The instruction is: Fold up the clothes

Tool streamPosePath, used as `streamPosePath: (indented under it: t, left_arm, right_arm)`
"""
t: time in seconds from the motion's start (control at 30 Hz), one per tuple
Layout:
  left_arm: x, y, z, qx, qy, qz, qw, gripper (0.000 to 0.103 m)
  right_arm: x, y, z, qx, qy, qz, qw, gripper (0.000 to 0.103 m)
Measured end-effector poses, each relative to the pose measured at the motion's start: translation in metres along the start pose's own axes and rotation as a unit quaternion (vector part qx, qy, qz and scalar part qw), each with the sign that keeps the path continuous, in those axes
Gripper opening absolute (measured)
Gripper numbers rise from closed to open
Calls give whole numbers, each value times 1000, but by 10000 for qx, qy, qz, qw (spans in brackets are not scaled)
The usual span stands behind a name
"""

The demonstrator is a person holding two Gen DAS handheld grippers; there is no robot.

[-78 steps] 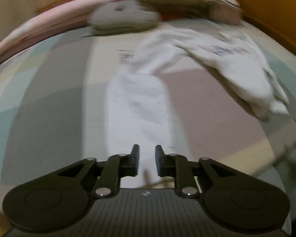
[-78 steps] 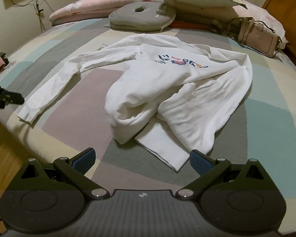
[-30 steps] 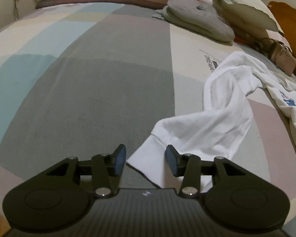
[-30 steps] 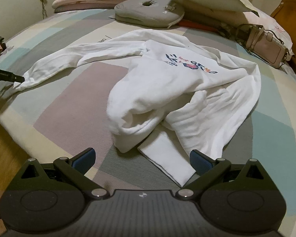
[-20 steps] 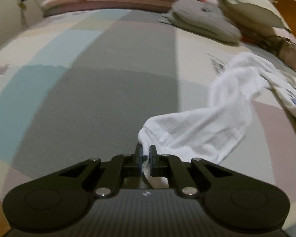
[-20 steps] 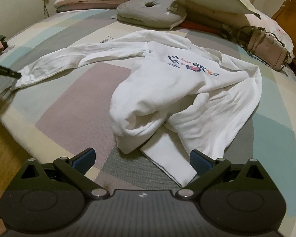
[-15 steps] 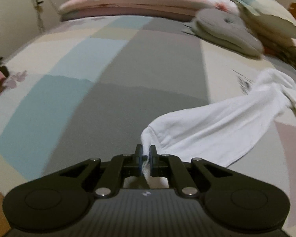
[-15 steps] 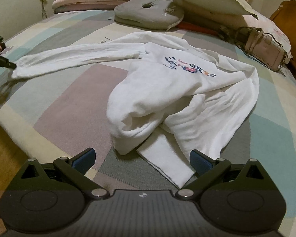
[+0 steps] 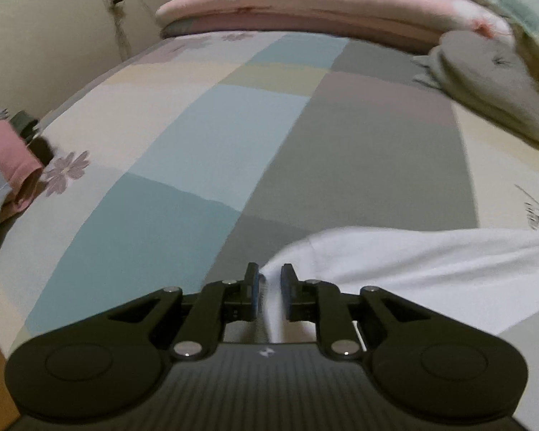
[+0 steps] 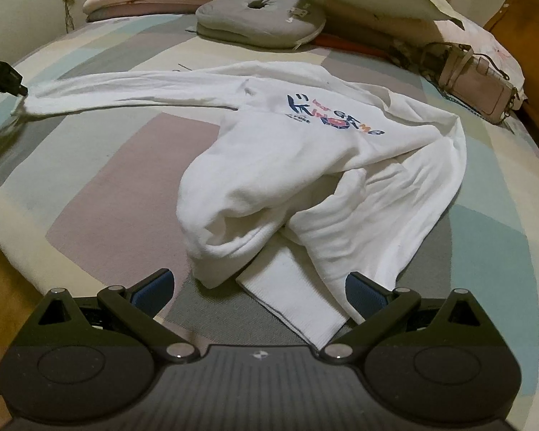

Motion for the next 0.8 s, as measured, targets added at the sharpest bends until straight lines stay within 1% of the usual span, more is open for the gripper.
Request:
streamPosePath:
  t: [0.03,0.07,0.13,0.17,0.23,0.33,0.47,0.53,0.67,0.8]
  left_arm:
    - [-2,-3,0,-37,-31,-74,10000,24]
    - [-5,-6,-5,-14,85,-161,9998,26]
    - [-12,-11,-20,77,409,-321,9986,38]
    - [-13,-14,-33,189,562,-358,9976,40]
    - [-15,-18,-63,461,865,-409,9943,41]
    - [-10,-23,-121,938,1352,-363,9857,41]
    - [9,-33,-211,1611,1904,-297,9679,40]
    - [19,-36,-252,1860,2140,-250,9586,40]
    - [43,-37,-316,2006,2551,-84,9458,40]
    - [69,-31,-352,2187,2638,77,9394,40]
  right_arm:
    - [1,0,0,5,-19,-1,10000,103]
    - [1,-1,1,11,-42,-3,10000,103]
    - [3,-2,2,21,-111,-13,9999,103]
    - [4,-3,3,17,-149,-35,9999,103]
    - [3,-7,4,18,-254,-103,9996,103]
    - [1,-13,0,74,-399,-219,9989,103]
    - [-2,-19,-15,234,-520,-360,9977,103]
    - [-4,-21,-23,313,-580,-430,9969,103]
    - [-7,-27,-39,473,-701,-570,9948,103]
    - [-6,-31,-53,559,-750,-682,9933,103]
Point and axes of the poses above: each gripper's, at about its wrist camera, not at the fingertips, and x roughly the way its jaws point, z to its left, y to its underside, the point moved 7 cm from there along x, roughly the way its jaws point, and after that the axes turned 10 degrees about y, right-handed, at the moved point
